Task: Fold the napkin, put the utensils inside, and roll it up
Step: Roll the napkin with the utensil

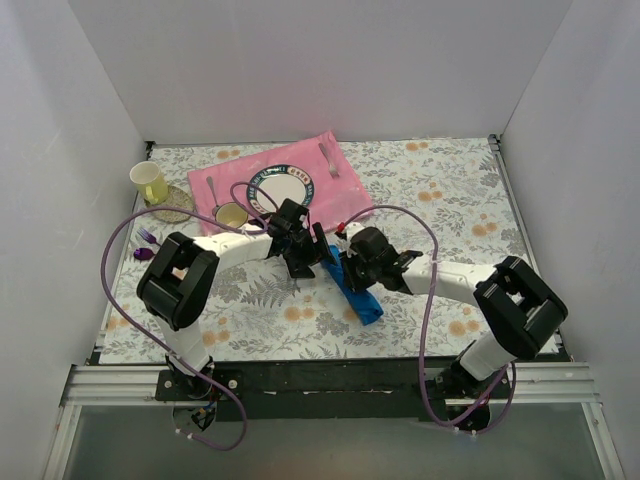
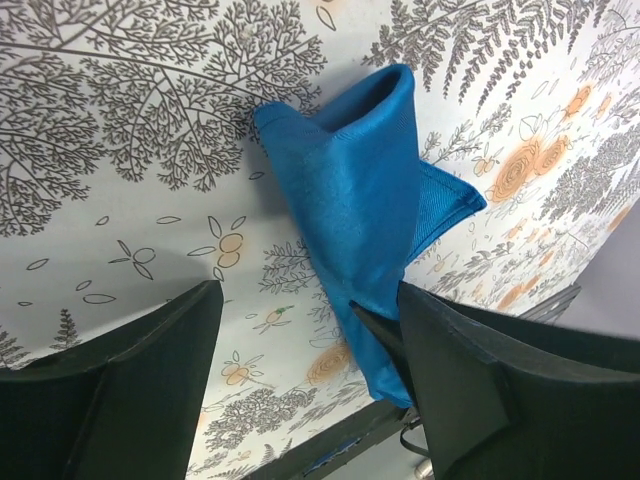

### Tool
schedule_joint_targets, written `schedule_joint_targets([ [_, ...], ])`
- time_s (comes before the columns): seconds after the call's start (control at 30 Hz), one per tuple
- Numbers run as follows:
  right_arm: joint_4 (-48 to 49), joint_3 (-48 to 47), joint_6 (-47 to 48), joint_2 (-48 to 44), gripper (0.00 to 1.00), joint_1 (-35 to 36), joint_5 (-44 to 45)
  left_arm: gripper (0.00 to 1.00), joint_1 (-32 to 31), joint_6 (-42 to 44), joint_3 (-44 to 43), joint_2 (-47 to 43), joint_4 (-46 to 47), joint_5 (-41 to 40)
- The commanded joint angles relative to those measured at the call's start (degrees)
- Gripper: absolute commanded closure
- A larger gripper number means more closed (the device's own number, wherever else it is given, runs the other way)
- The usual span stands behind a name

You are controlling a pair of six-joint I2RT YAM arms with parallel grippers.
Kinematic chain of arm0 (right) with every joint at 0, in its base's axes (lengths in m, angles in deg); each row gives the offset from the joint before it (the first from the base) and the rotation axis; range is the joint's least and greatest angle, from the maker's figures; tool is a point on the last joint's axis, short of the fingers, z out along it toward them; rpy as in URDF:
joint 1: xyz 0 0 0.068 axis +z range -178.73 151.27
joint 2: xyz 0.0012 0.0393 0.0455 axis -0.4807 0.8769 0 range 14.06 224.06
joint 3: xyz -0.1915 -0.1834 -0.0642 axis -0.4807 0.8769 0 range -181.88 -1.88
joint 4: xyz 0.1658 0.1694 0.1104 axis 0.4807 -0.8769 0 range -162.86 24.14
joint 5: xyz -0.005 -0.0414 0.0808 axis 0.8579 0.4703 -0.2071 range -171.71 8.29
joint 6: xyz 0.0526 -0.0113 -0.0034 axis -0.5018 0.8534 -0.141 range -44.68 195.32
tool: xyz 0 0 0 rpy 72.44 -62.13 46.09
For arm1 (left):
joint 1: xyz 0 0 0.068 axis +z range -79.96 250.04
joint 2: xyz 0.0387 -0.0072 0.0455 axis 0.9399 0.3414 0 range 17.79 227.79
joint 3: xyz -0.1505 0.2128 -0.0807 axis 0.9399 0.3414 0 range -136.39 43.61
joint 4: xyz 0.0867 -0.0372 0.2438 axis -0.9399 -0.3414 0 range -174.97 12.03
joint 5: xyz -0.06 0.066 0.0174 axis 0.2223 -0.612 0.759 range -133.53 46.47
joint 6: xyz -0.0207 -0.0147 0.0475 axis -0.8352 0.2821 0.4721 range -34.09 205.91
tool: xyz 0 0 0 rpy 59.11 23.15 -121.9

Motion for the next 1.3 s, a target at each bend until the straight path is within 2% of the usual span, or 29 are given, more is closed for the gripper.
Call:
schedule_joint_targets([
  [0.0, 1.00, 3.11, 0.44, 1.05, 0.74, -5.73, -18.87, 0.29, -0.02, -0.01, 0.74, -4.26, 1.40, 1.61],
  [0.07, 1.36, 3.90, 0.61, 2.37, 0.74, -8.19, -24.65, 0.29, -0.11, -0.36, 0.04, -3.73, 2.10, 2.14],
  [0.37, 19.45, 10.40, -7.46, 8.69, 0.74, -18.91, -49.00, 0.28, -3.62, -2.99, -1.19, 0.57, 1.93, 0.30],
  [0.53, 28.60, 12.96, -14.48, 13.97, 0.74, -22.34, -56.76, 0.31, -4.59, -4.57, -1.80, 2.85, 0.18, -2.87],
  [0.63, 33.87, 13.83, -17.04, 16.17, 0.74, -23.23, -59.75, 0.37, -5.03, -4.40, -2.95, 4.97, 0.00, -4.53],
  [0.77, 33.36, 13.58, -15.66, 16.09, 0.68, -24.20, -60.37, 0.55, -5.38, -3.88, -3.13, 5.94, -0.44, -6.91],
  [0.8, 28.40, 12.88, -13.91, 14.86, 0.67, -24.28, -59.59, 0.63, -5.38, -3.61, -2.95, 5.94, -0.62, -7.87],
  [0.83, 24.69, 11.83, -11.63, 13.98, 0.65, -24.28, -58.28, 0.66, -5.38, -3.44, -2.78, 5.94, -0.79, -8.05],
  [0.87, 21.00, 9.82, -7.43, 13.02, 0.61, -24.20, -55.22, 0.67, -5.38, -3.17, -2.34, 5.85, -0.88, -8.23],
  [1.03, 2.12, 4.88, 0.34, 3.97, 0.48, -22.01, -44.05, 0.72, -5.38, -3.08, -0.41, 4.79, -0.80, -8.14],
  [1.13, -6.95, 1.54, 2.46, -1.92, 0.42, -16.93, -31.58, 0.72, -5.38, -3.08, 0.39, 4.09, -0.71, -8.06],
  [1.17, -9.25, 0.66, 2.37, -3.24, 0.40, -14.90, -22.15, 0.72, -5.38, -3.08, 0.56, 3.83, -0.80, -7.97],
  [1.23, -12.77, -2.24, 1.24, -6.41, 0.38, -7.55, -11.65, 0.72, -5.38, -3.00, 0.65, 3.74, -0.80, -7.62],
  [1.27, -15.05, -2.94, 0.45, -7.03, 0.37, -5.23, -2.11, 0.72, -5.38, -3.00, 0.65, 3.74, -0.80, -7.36],
])
